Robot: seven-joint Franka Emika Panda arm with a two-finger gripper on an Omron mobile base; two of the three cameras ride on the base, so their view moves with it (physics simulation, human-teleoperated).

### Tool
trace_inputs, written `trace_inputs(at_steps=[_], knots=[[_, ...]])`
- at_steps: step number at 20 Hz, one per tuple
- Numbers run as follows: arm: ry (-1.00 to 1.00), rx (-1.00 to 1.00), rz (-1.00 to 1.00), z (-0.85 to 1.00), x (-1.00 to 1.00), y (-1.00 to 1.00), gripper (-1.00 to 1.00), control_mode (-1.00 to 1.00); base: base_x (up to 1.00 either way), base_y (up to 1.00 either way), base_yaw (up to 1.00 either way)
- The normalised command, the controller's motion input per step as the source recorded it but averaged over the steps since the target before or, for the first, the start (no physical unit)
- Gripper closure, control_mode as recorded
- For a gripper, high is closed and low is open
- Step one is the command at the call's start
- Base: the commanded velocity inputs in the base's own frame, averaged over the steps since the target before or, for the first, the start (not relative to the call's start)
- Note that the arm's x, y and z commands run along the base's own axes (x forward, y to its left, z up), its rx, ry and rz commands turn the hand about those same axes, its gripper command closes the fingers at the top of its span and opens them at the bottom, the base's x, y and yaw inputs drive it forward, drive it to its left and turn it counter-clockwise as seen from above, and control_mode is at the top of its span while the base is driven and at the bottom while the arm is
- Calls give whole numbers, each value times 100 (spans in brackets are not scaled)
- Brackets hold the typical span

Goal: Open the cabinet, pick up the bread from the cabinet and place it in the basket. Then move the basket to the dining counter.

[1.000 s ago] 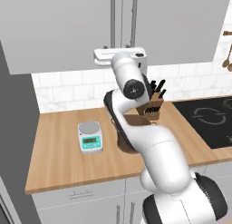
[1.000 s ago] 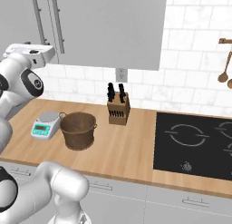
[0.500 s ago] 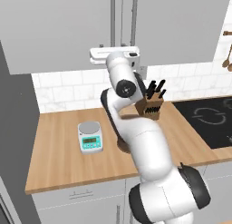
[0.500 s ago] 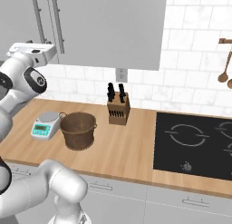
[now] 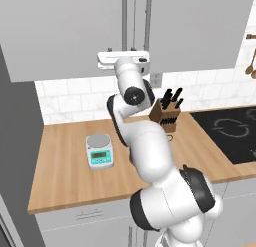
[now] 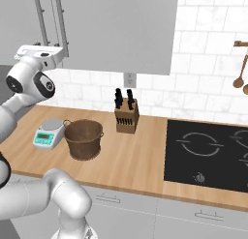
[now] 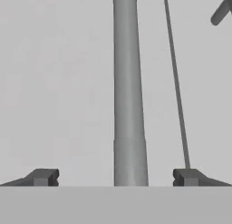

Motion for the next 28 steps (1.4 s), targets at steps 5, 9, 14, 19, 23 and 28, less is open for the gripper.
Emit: trace_inputs(at_steps=[5,9,14,19,23,28], knots=[[0,0,0,0,35,0,100,-100,0,0,0],[0,0,0,0,14,0,100,-100,0,0,0],[0,0,0,0,0,0,100,-100,0,0,0],[0,0,0,0,-4,0,100,-100,0,0,0],[2,0,0,0,-34,2,100,-100,0,0,0],[10,-2,0,5,-41,27,100,-100,0,0,0]])
